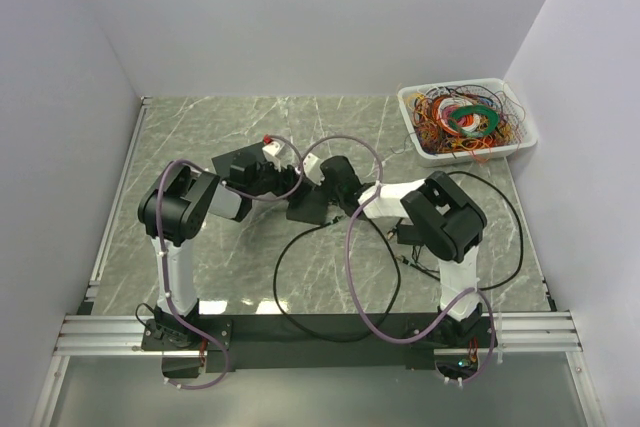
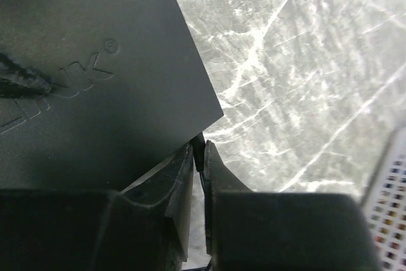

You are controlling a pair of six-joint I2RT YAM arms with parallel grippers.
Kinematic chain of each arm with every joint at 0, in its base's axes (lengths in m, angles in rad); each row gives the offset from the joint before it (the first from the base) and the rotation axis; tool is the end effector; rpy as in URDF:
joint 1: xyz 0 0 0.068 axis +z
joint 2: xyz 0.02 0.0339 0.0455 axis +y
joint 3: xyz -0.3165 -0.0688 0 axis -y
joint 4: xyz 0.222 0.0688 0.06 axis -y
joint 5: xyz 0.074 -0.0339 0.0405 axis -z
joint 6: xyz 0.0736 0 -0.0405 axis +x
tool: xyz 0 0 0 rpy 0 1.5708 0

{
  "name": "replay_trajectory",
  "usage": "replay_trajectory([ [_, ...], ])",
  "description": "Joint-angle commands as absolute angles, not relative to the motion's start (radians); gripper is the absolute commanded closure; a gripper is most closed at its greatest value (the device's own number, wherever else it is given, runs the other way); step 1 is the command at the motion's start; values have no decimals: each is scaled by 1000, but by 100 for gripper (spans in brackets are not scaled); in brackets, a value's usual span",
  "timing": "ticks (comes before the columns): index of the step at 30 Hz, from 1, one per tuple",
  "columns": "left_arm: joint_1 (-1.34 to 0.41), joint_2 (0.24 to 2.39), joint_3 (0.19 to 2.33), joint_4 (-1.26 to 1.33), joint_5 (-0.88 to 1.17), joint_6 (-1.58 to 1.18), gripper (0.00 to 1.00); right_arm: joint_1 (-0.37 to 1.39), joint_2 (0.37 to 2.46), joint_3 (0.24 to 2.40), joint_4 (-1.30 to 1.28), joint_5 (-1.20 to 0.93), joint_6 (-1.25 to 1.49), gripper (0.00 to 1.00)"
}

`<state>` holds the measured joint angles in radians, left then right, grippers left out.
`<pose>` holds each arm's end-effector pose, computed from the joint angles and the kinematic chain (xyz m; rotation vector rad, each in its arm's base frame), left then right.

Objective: Insert the plug into the switch port

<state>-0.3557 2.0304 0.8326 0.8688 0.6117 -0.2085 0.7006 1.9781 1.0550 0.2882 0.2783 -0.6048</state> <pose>0.3829 -0.1874 0.1689 0.5692 1.8684 -0.9571 0.3522 0.2706 0.1774 -1.2032 1.8284 -0.2526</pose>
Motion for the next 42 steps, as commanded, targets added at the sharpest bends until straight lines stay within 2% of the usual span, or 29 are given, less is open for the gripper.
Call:
replay_trajectory([
  [1,-410,2052,769,920,808,-313,30,726,1861,1152,495,57,-439,80],
  [8,-347,2051,707,1101,851,-436,28,693,1832,1117,500,-41,-402,76],
  [21,-290,2088,733,1141,833,-500,27,680,1812,1097,460,-135,-396,76],
  [24,-287,2088,733,1135,816,-497,27,677,1815,1101,450,-69,-379,68],
  [28,-285,2079,742,1094,796,-495,27,631,1793,1100,414,-2,-315,40],
  [30,-284,2071,744,1085,772,-499,25,582,1760,1088,394,-5,-273,20],
  [34,-278,2051,749,1069,736,-523,19,503,1732,1048,370,-29,-119,20],
  [36,-272,2040,753,1045,718,-532,7,473,1723,1032,365,-49,-85,19],
  [40,-255,2020,755,997,669,-535,5,427,1706,1009,318,-141,-38,20],
  [42,-249,2013,768,957,647,-541,1,410,1710,1035,247,-213,-32,22],
])
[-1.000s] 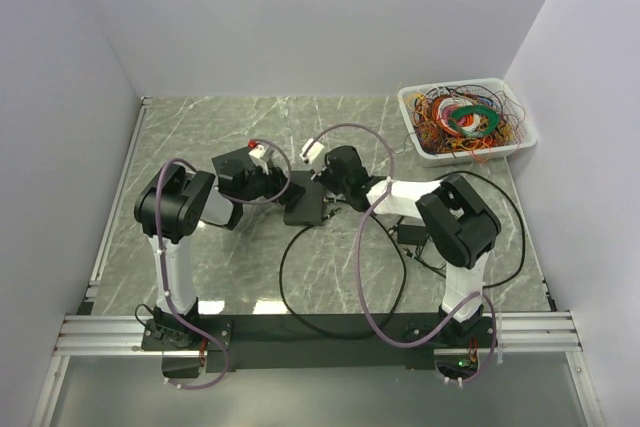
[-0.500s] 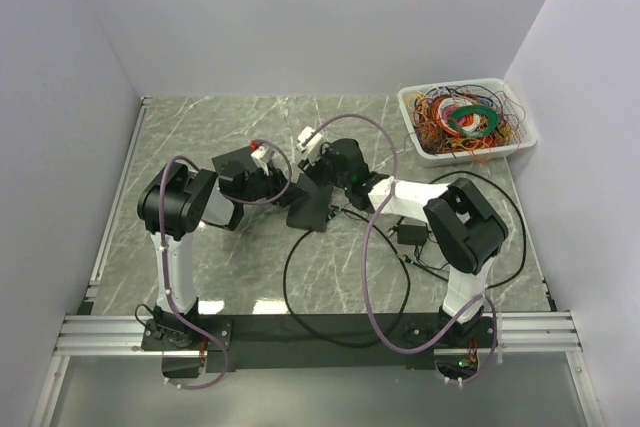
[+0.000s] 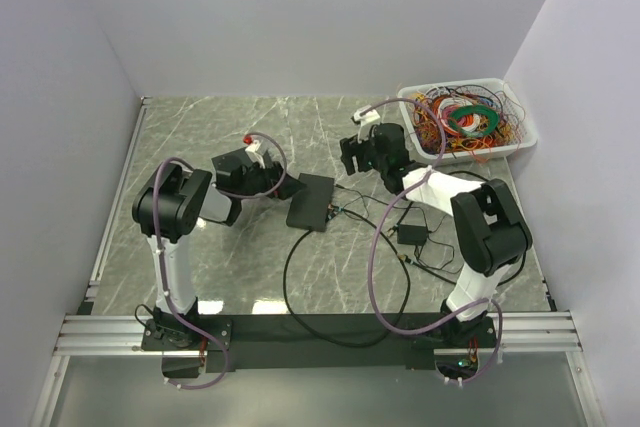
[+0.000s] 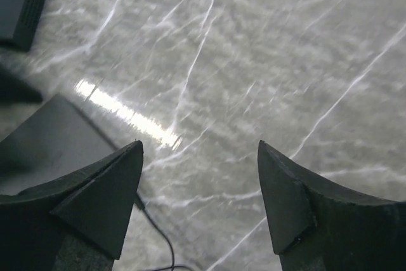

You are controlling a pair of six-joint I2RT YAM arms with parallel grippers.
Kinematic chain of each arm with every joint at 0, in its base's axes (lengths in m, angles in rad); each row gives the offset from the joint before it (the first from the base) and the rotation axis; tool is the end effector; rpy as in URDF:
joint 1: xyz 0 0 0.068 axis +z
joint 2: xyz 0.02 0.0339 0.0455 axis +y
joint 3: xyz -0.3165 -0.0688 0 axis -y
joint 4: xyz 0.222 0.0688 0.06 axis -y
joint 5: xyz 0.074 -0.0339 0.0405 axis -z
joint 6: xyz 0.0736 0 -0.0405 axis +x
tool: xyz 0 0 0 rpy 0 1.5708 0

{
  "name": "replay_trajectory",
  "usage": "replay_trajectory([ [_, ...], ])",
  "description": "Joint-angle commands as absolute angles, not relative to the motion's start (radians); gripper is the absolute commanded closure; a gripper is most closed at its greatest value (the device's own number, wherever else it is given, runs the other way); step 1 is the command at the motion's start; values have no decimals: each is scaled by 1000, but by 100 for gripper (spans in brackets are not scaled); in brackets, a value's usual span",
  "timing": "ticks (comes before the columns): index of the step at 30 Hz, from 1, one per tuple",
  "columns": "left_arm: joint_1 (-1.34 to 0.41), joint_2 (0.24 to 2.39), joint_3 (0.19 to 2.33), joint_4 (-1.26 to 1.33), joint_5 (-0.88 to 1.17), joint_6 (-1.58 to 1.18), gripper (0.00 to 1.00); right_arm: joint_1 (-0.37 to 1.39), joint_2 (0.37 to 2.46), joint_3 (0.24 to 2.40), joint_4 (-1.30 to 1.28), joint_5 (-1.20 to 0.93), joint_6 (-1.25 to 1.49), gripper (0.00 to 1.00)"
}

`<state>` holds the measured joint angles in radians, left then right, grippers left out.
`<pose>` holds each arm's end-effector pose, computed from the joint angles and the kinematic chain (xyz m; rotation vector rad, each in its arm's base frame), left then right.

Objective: Insert the plug into the switch port

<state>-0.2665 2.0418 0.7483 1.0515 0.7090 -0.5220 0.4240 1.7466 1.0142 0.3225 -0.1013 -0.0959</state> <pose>0.3812 -0.1537 0.1673 0.2951 1.8962 -1.1843 0.3757 0.1778 0.2626 -0.5757 1.9069 0.3128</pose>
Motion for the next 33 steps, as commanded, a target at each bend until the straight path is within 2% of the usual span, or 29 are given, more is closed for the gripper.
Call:
replay_trajectory([
  [1,-247,2007,776,933,629,-541,1,407,1715,1040,229,-238,-35,24],
  [2,-247,2003,791,916,606,-538,1,403,1726,1049,210,-308,-44,25],
  [13,-245,2020,877,824,620,-538,2,396,1811,1166,20,-429,-61,41],
  [21,-245,2023,884,816,626,-531,5,390,1845,1203,-55,-345,-2,48],
  [28,-247,2025,879,825,627,-532,6,397,1856,1215,-104,-348,20,48],
  [33,-247,2023,884,808,637,-519,7,410,1939,1313,-201,-359,9,45],
])
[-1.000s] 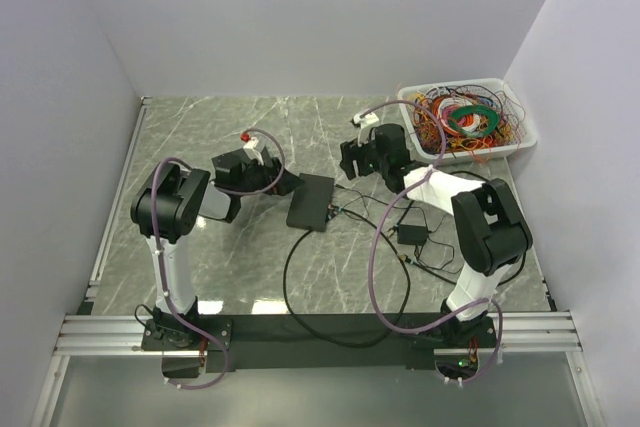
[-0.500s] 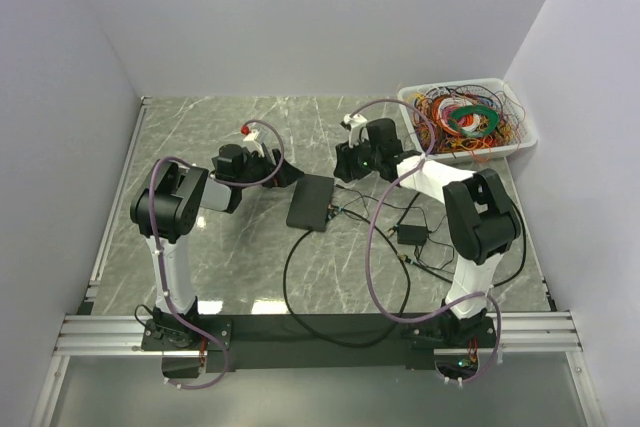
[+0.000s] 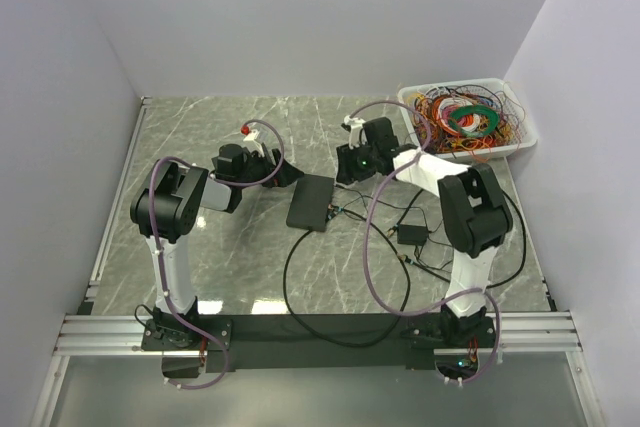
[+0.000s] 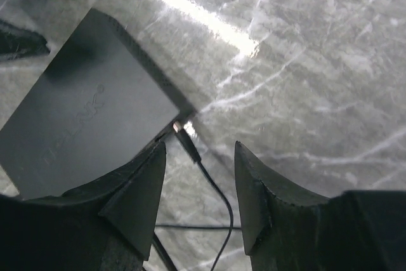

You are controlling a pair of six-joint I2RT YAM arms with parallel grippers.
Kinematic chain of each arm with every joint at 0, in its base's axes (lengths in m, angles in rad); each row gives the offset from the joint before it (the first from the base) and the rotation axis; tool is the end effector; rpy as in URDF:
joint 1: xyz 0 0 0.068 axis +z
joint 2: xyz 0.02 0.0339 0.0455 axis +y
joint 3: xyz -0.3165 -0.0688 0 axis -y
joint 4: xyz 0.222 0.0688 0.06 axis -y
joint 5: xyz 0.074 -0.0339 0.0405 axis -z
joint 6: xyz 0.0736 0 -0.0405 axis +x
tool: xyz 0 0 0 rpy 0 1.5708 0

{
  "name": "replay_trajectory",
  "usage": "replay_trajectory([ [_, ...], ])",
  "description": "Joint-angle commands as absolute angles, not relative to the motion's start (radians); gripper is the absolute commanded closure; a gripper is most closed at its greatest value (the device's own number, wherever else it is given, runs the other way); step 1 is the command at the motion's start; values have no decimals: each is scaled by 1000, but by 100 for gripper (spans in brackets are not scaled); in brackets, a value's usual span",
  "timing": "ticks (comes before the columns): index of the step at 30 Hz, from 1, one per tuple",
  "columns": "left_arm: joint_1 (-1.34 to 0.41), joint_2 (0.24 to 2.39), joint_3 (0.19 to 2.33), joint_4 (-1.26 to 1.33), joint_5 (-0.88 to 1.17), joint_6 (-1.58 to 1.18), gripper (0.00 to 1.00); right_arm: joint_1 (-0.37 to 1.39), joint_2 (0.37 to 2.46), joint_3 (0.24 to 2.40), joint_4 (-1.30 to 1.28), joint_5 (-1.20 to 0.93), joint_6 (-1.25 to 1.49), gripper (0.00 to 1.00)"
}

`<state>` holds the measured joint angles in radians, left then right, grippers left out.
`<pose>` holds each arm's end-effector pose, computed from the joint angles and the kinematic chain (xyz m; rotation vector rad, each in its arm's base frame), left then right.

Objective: Insert the plug into the switch port

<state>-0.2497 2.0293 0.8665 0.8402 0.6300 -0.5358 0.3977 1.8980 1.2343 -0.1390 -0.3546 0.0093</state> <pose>0.4058 -0.1482 0.1750 0.1737 1.9815 -1.1167 0.3892 0.1912 0.2208 -0.6308 2.3108 0.6144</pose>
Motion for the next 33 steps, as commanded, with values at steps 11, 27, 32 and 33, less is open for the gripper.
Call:
replay_trajectory([
  [11,-247,2028,880,796,641,-503,9,410,1977,1362,-281,-416,-20,44],
  [27,-247,2031,879,796,646,-500,10,431,2042,1430,-353,-408,-32,59],
  [32,-247,2034,884,793,647,-499,10,431,2034,1422,-353,-417,-35,58],
  [33,-247,2034,885,792,649,-499,10,431,2034,1424,-357,-420,-37,57],
])
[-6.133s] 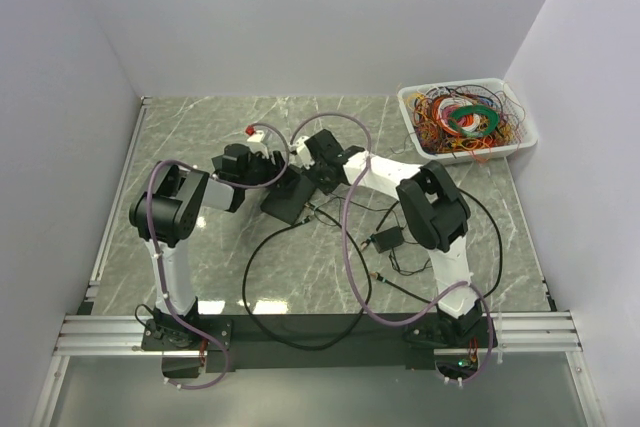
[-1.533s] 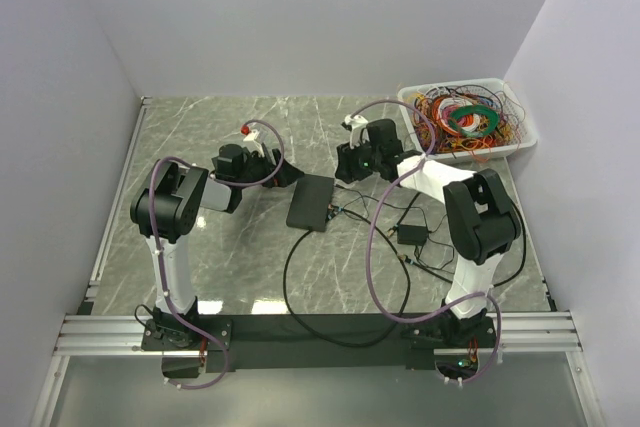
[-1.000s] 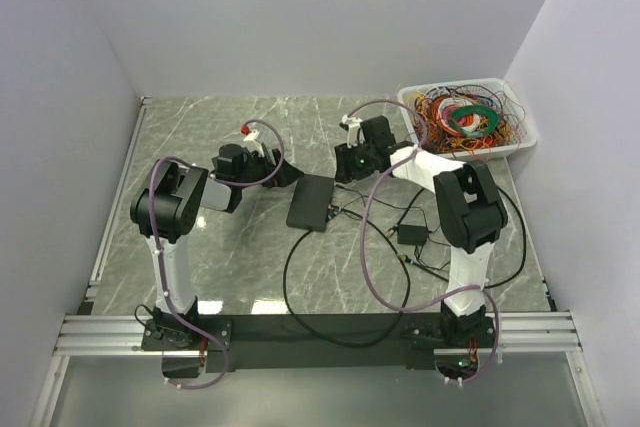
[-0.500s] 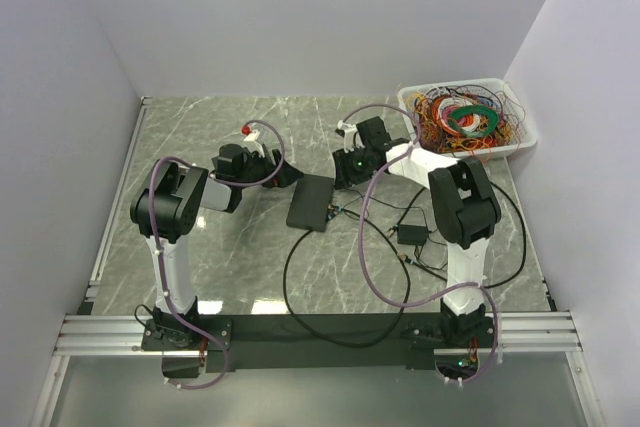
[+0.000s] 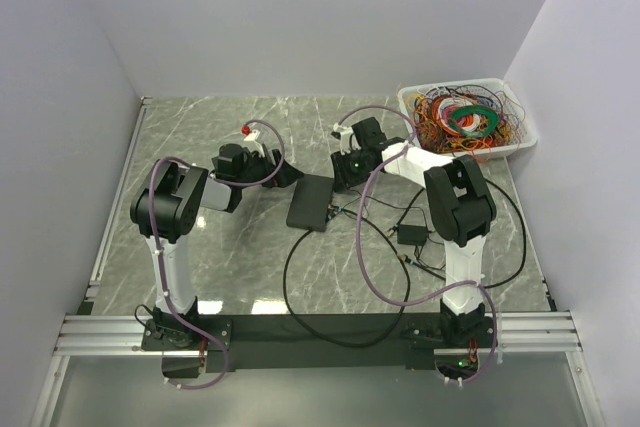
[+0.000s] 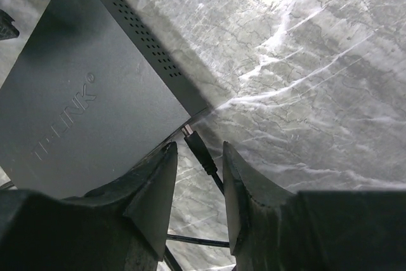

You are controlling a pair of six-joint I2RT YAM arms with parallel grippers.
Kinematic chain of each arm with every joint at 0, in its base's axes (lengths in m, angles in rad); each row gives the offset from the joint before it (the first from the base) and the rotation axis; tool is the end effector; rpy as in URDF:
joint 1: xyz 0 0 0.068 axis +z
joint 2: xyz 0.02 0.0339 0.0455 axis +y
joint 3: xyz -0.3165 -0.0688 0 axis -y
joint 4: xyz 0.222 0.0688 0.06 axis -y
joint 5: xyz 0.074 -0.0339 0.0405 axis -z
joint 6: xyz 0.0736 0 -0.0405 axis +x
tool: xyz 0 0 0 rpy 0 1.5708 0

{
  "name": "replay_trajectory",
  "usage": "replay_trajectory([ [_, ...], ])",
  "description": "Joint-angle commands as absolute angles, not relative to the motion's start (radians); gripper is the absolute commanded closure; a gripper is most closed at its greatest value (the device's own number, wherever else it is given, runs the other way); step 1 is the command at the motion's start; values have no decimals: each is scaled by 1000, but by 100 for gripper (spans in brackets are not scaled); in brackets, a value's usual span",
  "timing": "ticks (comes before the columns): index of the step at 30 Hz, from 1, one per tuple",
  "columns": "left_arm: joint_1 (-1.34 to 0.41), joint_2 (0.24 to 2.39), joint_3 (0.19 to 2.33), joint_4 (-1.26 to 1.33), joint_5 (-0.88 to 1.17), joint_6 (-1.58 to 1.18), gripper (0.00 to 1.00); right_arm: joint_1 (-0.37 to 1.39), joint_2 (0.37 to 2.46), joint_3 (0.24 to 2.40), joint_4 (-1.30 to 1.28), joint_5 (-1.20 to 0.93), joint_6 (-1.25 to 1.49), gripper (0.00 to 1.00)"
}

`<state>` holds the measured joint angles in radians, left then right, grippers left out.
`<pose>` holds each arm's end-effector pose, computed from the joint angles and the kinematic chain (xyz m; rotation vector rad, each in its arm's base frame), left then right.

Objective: Insert the plug into the switch port

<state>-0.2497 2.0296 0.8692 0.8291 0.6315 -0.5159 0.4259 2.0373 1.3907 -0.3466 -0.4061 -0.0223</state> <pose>0.4058 -0.1483 0.1742 0.1909 1.9844 -1.1058 0.4005 0.2136 0.1917 -0.7264 2.4775 0.6732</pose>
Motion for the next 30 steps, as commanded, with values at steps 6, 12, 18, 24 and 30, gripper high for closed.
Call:
replay_trajectory([
  [6,-245,2034,885,792,647,-497,11,430,2034,1448,-396,-385,-38,62],
  [12,-247,2037,888,790,649,-500,11,428,2039,1470,-414,-362,-46,75],
  [18,-247,2042,896,784,663,-499,11,431,2066,1503,-443,-377,-60,84],
  [24,-259,2068,943,733,695,-485,11,431,2091,1537,-457,-394,-69,89],
  [30,-282,2080,971,663,650,-459,10,434,2088,1531,-425,-419,-77,91],
])
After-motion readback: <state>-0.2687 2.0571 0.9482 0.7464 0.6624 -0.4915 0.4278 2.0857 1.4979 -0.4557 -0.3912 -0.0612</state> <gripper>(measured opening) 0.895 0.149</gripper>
